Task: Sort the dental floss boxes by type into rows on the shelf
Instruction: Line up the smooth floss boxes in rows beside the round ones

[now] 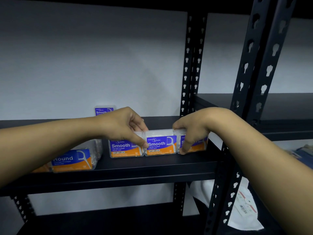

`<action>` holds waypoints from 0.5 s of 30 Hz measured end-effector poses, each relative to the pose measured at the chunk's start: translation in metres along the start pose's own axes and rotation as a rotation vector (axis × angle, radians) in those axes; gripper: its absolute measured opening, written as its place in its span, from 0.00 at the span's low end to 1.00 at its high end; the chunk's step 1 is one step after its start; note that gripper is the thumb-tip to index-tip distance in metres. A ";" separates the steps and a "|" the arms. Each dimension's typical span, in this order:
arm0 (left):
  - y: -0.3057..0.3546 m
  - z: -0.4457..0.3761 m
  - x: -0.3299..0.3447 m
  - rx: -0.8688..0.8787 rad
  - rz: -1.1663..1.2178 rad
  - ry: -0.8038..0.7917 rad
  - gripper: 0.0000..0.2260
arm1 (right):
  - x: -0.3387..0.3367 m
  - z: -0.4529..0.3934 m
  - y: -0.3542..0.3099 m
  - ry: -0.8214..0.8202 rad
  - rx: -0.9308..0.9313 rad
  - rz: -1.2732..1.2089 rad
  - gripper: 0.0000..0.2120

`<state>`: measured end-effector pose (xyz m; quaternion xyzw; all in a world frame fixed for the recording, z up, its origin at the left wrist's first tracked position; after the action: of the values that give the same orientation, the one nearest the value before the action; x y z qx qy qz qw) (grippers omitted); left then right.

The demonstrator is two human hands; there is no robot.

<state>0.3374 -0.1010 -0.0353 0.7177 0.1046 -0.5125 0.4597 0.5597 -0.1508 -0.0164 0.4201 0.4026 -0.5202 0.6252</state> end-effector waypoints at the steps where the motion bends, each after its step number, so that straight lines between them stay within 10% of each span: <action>1: 0.002 0.002 0.000 0.019 0.000 -0.003 0.18 | -0.001 0.002 0.000 -0.002 0.007 -0.031 0.30; 8: -0.017 -0.011 -0.038 0.117 -0.001 0.272 0.07 | 0.000 0.006 -0.009 0.212 -0.179 -0.223 0.37; 15: -0.063 -0.035 -0.046 -0.057 -0.153 0.005 0.16 | 0.005 -0.007 -0.030 0.261 -0.296 -0.210 0.22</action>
<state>0.2998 -0.0249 -0.0297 0.6954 0.1751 -0.5411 0.4392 0.5300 -0.1490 -0.0265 0.3435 0.5936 -0.4590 0.5648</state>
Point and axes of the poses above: each hand's wrist, its own z-axis away from the middle knuckle, its own x-axis out of the palm, y = z × x, the point moved 1 cm from there along -z, towards the middle knuckle
